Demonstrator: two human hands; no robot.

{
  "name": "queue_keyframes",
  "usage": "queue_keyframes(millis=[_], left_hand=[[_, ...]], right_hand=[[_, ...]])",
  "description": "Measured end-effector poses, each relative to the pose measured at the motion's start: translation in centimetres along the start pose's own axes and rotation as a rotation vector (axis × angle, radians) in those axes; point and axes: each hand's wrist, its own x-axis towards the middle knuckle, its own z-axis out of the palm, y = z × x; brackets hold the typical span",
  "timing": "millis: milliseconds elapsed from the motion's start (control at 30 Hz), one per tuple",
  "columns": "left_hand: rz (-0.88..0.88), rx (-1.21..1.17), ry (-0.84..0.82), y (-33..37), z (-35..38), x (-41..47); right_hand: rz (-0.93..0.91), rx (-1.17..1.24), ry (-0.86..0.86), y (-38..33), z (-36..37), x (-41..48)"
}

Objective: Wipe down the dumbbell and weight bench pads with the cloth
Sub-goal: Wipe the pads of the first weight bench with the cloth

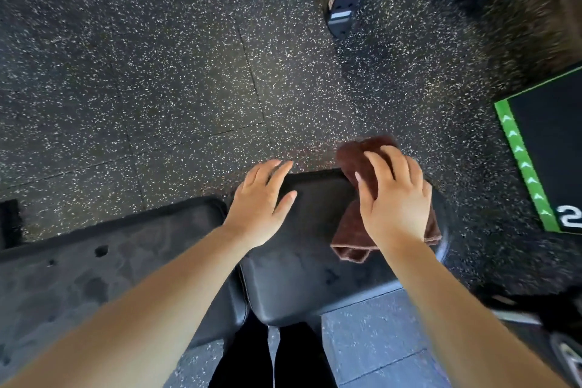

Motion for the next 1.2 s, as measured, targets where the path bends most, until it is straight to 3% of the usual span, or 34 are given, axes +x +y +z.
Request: queue_keyframes(millis=[133, 200, 300, 467, 633, 767, 933, 1067, 1200], left_hand=[[0.132, 0.018, -0.028, 5.3, 1.4, 2.8], [0.210, 0.019, -0.031, 7.7, 2.1, 4.4], [0.247, 0.026, -0.036, 10.6, 3.4, 6.4], [0.163, 0.126, 0.061, 11.8, 4.6, 7.0], [0.171, 0.102, 0.058, 11.9, 4.6, 7.1], [0.174, 0.095, 0.084, 11.8, 4.8, 7.0], [0.181, 0.112, 0.117, 11.5, 5.1, 7.1], [0.177, 0.115, 0.128, 11.4, 5.3, 7.0], [0.185, 0.082, 0.087, 11.2, 5.0, 7.0]], right_hand=[[0.322, 0.169, 0.135, 4.5, -1.8, -1.4], [0.367, 0.266, 0.174, 5.4, -2.2, -2.6], [0.386, 0.342, 0.142, 5.5, -2.4, -3.3], [0.505, 0.425, 0.006, 6.9, -1.9, 0.4], [0.477, 0.476, 0.121, 6.9, -1.7, -1.1], [0.569, 0.504, 0.258, 6.5, -1.3, -4.6], [0.640, 0.459, 0.283, 5.6, -1.5, -5.5], [0.504, 0.418, 0.185, 6.1, -1.6, -4.6], [0.508, 0.380, 0.302, 5.4, -0.8, -6.0]])
